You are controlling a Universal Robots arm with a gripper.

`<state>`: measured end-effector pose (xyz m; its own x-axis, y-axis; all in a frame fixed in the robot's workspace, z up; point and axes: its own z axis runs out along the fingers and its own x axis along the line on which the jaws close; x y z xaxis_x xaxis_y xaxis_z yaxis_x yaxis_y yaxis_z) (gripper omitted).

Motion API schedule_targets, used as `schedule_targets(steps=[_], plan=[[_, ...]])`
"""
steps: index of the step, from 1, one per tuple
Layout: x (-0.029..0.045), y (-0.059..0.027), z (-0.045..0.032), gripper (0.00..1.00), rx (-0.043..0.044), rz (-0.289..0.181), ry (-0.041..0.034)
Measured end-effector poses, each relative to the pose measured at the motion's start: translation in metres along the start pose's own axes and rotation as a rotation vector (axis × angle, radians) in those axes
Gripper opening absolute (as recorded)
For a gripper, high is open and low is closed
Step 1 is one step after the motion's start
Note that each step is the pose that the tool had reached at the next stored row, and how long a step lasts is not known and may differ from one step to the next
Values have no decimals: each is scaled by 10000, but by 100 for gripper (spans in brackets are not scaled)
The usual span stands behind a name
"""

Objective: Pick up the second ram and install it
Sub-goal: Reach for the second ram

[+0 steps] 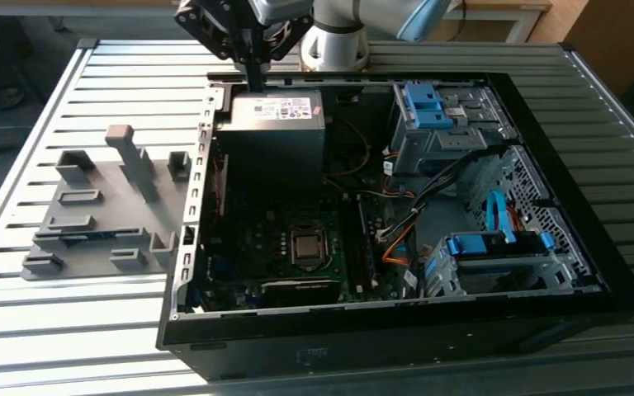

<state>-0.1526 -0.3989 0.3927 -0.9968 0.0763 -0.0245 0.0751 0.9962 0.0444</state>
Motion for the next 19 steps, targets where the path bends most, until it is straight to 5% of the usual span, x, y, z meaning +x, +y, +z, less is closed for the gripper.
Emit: schedule_targets(steps=[19], plan=[[89,-7,5,11,0,0,5]])
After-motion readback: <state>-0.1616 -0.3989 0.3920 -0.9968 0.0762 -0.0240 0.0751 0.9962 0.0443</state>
